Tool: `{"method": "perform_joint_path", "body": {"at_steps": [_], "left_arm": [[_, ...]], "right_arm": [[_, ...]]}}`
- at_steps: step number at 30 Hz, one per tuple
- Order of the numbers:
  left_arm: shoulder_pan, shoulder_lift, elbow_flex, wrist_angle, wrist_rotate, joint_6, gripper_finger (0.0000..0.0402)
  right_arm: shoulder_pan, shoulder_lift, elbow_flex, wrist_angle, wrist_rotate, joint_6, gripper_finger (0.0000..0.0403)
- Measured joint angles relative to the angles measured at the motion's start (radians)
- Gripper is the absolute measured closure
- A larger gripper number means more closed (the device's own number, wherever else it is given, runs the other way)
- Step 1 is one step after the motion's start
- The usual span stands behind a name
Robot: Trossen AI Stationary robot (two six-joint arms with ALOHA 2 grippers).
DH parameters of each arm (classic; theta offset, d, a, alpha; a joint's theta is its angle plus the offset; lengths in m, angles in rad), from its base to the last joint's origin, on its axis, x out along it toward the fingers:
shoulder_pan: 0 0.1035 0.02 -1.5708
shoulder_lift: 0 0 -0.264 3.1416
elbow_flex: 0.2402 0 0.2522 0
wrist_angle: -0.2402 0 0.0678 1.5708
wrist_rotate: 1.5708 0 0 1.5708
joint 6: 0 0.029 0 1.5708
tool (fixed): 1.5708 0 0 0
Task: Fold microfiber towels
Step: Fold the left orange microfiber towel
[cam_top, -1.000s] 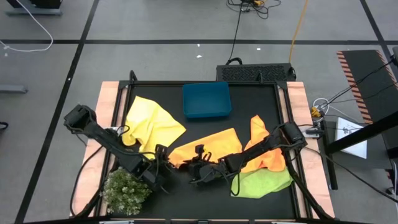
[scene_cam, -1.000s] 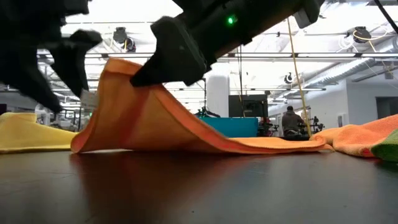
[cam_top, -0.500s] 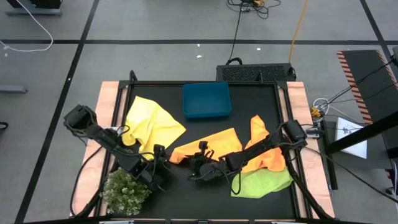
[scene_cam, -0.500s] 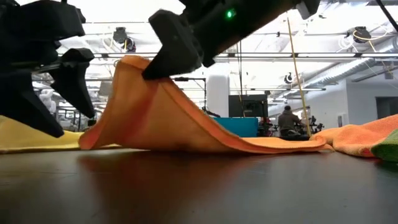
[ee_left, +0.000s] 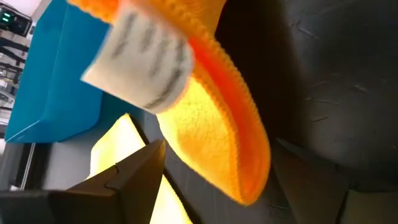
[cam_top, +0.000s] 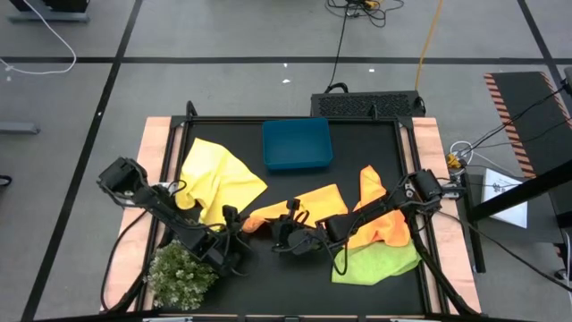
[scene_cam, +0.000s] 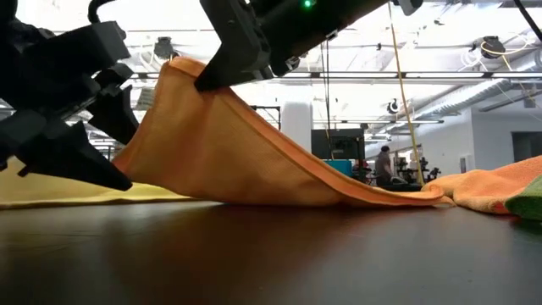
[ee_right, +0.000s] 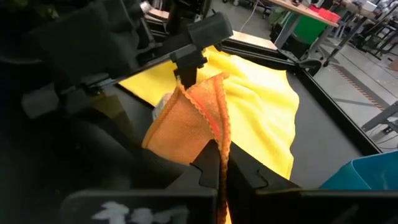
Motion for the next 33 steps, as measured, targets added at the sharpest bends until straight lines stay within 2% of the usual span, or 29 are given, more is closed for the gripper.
{"method": "perform_joint_path", "body": {"at_steps": [5, 17, 21, 26, 29, 33], "left_arm": [[0.000, 0.015, 0.000, -0.021, 0.005, -0.021, 0.0160], [-0.011, 0.014, 0.000, -0.072, 0.009, -0.060, 0.0382], [-0.023, 0.011, 0.008, -0.097, 0.022, -0.055, 0.0392], [-0.039, 0.011, 0.062, -0.173, 0.102, -0.074, 0.0396], [-0.054, 0.011, 0.102, -0.186, 0.146, -0.028, 0.0397], [-0.070, 0.011, 0.161, -0.185, 0.145, 0.056, 0.0396]], "right_arm": [[0.000, 0.000, 0.000, 0.002, -0.002, 0.000, 0.0403], [0.000, 0.000, 0.000, -0.022, -0.002, 0.001, 0.0403], [0.006, 0.000, 0.000, -0.063, -0.008, 0.044, 0.0403], [0.040, 0.000, 0.000, -0.118, -0.105, 0.114, 0.0403], [0.083, 0.000, -0.009, -0.108, -0.111, 0.114, 0.0403], [0.138, 0.000, -0.010, -0.104, -0.111, 0.105, 0.0403]]}}
